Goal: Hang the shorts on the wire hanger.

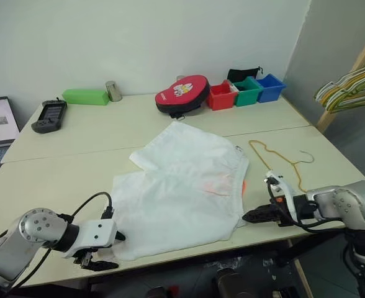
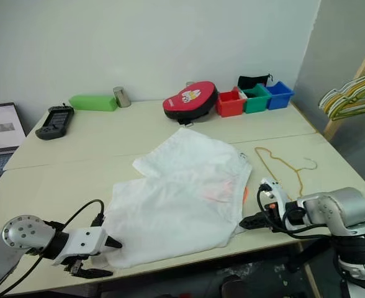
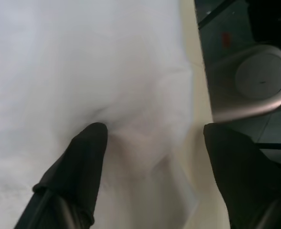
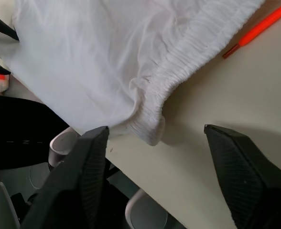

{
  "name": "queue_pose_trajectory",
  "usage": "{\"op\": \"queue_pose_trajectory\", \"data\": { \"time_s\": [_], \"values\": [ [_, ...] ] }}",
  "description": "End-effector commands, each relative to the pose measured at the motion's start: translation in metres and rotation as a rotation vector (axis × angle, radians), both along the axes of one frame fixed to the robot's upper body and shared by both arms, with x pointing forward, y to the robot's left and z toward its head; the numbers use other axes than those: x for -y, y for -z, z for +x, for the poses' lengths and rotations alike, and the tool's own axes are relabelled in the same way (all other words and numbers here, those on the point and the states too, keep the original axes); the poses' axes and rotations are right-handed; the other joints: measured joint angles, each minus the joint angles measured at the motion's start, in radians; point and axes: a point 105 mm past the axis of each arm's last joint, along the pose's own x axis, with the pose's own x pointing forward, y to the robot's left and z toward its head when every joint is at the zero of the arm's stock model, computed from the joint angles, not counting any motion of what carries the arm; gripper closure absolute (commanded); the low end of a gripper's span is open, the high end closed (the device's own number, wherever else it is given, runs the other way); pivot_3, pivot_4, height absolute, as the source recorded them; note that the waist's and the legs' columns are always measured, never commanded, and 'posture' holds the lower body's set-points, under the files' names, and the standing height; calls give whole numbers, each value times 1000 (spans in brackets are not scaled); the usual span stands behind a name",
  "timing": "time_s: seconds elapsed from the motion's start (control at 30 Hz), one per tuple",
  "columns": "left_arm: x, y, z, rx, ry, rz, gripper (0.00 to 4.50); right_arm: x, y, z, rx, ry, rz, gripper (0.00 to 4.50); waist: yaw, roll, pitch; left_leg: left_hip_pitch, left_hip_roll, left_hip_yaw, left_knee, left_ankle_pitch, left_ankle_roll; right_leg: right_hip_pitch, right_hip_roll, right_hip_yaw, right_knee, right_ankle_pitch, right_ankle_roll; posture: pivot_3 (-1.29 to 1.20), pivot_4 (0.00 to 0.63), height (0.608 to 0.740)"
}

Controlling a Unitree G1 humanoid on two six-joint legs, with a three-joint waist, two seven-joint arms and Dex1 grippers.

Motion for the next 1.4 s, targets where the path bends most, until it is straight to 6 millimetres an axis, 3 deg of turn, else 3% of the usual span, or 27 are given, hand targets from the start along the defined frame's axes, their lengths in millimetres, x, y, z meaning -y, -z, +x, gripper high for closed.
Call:
{"op": "queue_pose_trajectory", "data": {
  "time_s": [0.03, 0.2, 0.27, 0.43, 0.53, 0.7, 1.07, 1.4],
  "values": [
    [23, -40, 8, -32, 2, -146, 0, 2, -27, 0, 86, -29, 26, 98, 3, -3, 2, -1, 0, 0, 0, 0, 0, -2, 0, 0, 0, 0, 0, -162, 61, 740],
    [57, -80, 36, -37, -93, -382, 0, 25, -40, 18, 153, 92, -25, 41, 1, -4, 2, -4, 0, 0, -2, 0, 0, -3, 0, -1, -1, 2, 5, -175, 58, 740],
    [67, -87, 44, -34, -119, -431, 0, 33, -42, 23, 166, 125, -38, 41, 0, -6, 2, -4, -1, 1, -2, 0, 0, -3, 1, -1, -1, 3, 5, -199, 54, 740],
    [117, -99, 104, 318, -190, -524, 0, 89, -37, 50, 238, 355, -207, 41, 0, -6, 2, -4, -2, 2, -2, 0, 0, -2, 3, -1, -2, 3, 6, -217, 49, 740],
    [152, -98, 111, 467, -91, -540, 0, 122, -32, 66, 261, 464, -289, 41, -1, -5, 1, -4, -5, 4, -2, 0, 0, 0, 3, 1, -5, 4, 7, -233, 43, 740],
    [184, -92, 104, 487, -23, -601, 0, 144, -25, 82, 285, 466, -351, 41, -31, -4, 0, -3, -8, 6, -3, 0, 0, 1, 2, 3, -9, 4, 8, -248, 27, 740],
    [201, -85, 94, 486, -26, -640, 0, 166, 16, 88, 263, 309, -543, 41, -68, -1, -3, -1, -10, 2, -1, 0, 0, 5, 1, 3, -8, 5, 10, -248, 27, 740],
    [188, -86, 101, 511, -71, -617, 0, 143, 19, 93, 185, 284, -406, 41, -74, -2, -4, 1, -13, -2, 11, 0, 0, 14, -1, 2, -8, 9, 16, -189, 32, 740]
  ]
}}
